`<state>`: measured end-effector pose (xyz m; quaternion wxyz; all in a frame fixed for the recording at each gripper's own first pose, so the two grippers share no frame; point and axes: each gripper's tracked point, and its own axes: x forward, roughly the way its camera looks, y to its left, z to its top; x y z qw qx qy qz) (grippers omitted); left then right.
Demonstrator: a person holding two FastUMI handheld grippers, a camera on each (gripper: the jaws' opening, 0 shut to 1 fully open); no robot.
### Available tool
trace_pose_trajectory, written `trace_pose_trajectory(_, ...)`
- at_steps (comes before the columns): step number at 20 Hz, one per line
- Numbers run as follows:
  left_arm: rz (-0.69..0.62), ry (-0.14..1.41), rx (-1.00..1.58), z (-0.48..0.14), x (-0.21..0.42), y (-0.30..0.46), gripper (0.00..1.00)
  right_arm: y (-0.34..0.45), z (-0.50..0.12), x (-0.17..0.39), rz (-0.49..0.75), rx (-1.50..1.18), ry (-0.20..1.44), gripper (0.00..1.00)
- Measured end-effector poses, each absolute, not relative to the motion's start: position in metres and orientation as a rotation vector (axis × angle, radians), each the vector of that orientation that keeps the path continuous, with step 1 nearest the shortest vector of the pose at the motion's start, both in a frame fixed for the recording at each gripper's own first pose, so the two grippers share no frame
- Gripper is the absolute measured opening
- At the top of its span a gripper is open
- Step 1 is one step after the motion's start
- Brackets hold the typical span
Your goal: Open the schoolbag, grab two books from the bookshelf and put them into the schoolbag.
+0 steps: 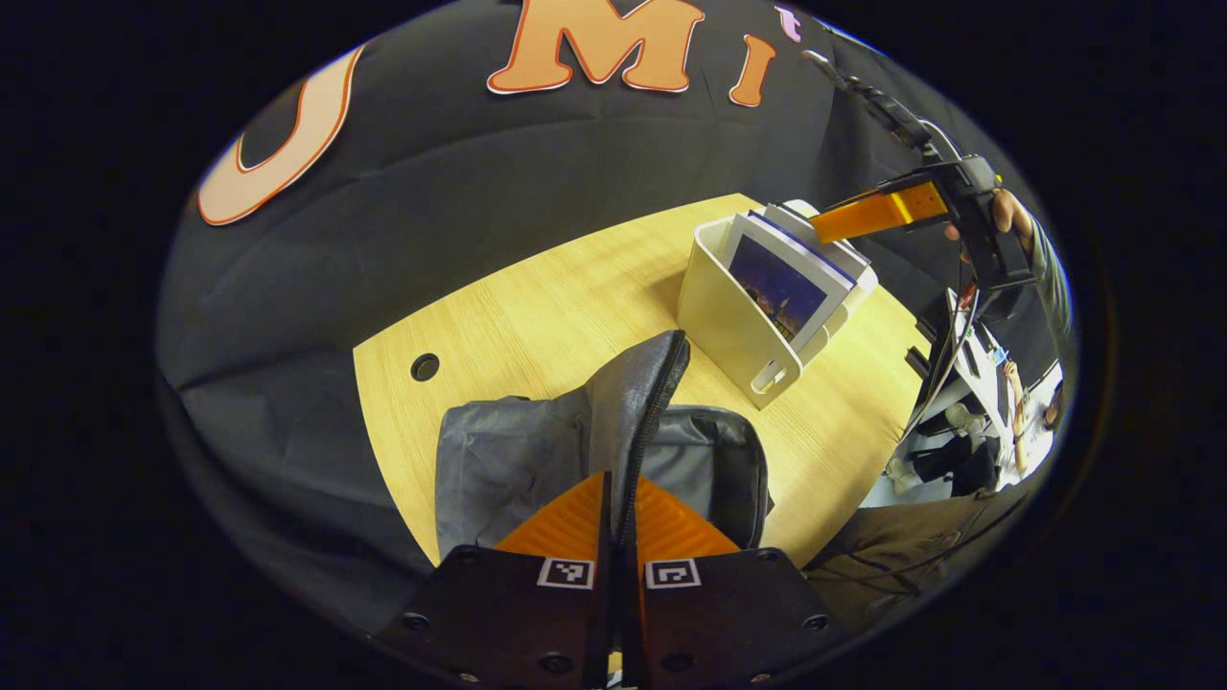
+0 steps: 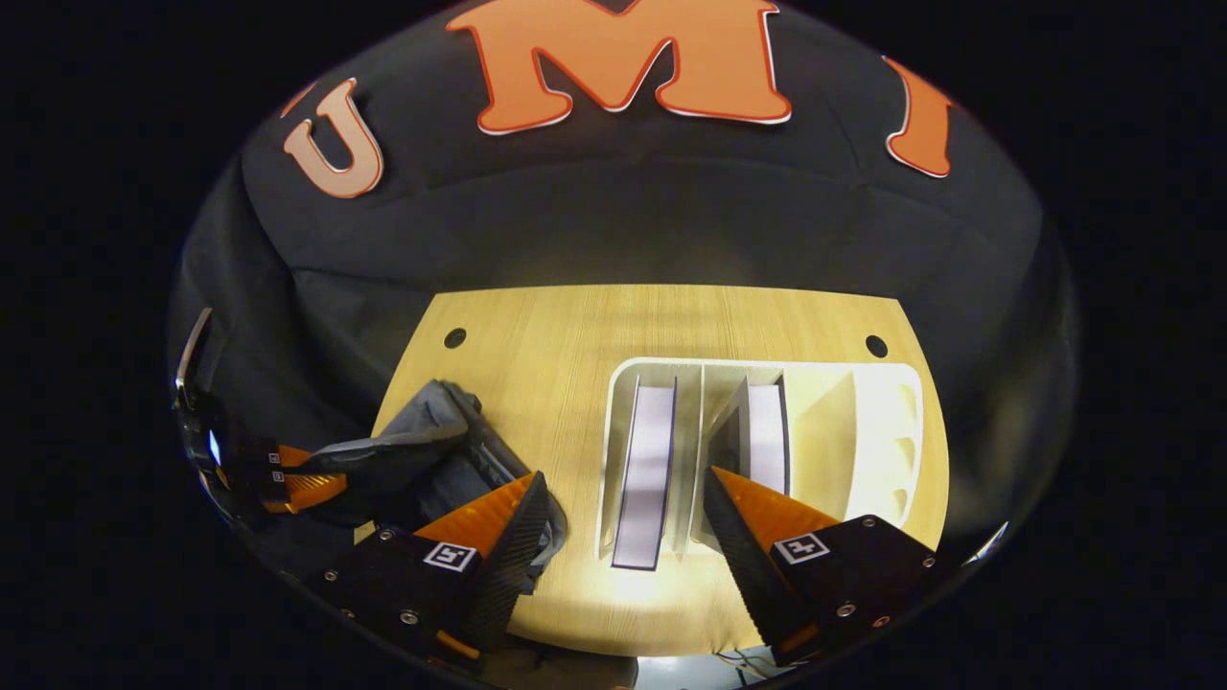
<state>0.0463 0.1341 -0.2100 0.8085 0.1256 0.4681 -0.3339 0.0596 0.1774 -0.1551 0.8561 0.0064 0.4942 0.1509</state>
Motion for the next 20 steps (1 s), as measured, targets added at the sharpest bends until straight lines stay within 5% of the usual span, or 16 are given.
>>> trace_pose_trajectory(8, -0.662, 1.029, 0.238, -0.216, 0.042, 0.136, 0.06, 0.182, -0.216, 0.083, 0.283, -0.015, 1.227, 0.93)
trace_pose_trajectory(14, -0.648, 1.047, 0.208, -0.224, 0.041, 0.131, 0.05, 0.189, -0.248, 0.071, 0.234, 0.036, 1.343, 0.73)
trace_pose_trajectory(18, -0.644, 1.045, 0.193, -0.227, 0.038, 0.130, 0.05, 0.183, -0.252, 0.069, 0.151, 0.057, 1.373, 0.43)
trace_pose_trajectory(20, -0.641, 1.043, 0.182, -0.227, 0.037, 0.131, 0.05, 0.177, -0.242, 0.067, 0.152, 0.077, 1.367, 0.40)
